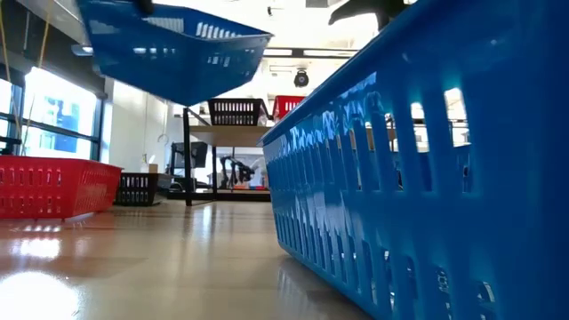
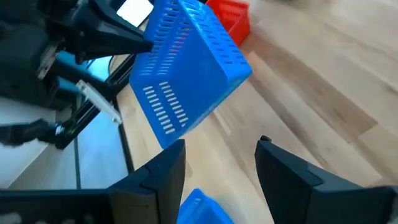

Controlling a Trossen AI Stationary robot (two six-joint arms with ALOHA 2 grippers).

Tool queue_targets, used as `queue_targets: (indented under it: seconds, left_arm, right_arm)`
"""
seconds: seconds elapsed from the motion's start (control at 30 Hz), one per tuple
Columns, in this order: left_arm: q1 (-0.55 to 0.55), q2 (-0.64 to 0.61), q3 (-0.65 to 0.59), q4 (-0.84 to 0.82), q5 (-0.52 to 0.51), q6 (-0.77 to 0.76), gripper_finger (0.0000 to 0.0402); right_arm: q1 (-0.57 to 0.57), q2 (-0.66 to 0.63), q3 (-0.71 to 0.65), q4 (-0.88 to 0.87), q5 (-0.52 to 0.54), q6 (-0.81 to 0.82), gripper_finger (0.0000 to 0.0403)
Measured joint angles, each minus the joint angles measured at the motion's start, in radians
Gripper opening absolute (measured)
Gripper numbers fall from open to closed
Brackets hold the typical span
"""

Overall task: Stack baskets on shelf by color
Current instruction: Put the bottom left blue bin on the shelf

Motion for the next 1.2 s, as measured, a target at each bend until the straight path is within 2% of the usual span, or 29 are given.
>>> queue_targets:
  seconds: [0.37, 0.53, 0.73, 0.9, 1.03, 1.2]
  left_arm:
    - [0.118, 0.0, 0.071, 0.04, -0.075, 0.225, 0.0]
    - [0.154, 0.0, 0.075, 0.119, -0.089, 0.319, 0.0]
    - [0.178, 0.0, 0.075, 0.23, -0.098, 0.42, 0.0]
    - [0.195, 0.0, 0.075, 0.261, -0.111, 0.47, 0.0]
    - [0.206, 0.0, 0.075, 0.264, -0.111, 0.484, 0.0]
    - [0.215, 0.0, 0.075, 0.266, -0.118, 0.501, 0.0]
  right_arm:
    - [-0.001, 0.0, 0.0, 0.0, 0.099, 0.047, 0.0177]
    - [-0.004, 0.0, 0.0, 0.001, 0.137, 0.07, 0.0177]
    - [-0.03, 0.0, 0.0, 0.0, 0.138, 0.091, 0.0177]
    - [-0.05, 0.0, 0.0, -0.012, 0.127, 0.109, 0.0173]
    - [-0.063, 0.0, 0.0, -0.041, 0.124, 0.122, 0.0138]
    - [-0.086, 0.0, 0.0, -0.06, 0.126, 0.111, 0.0055]
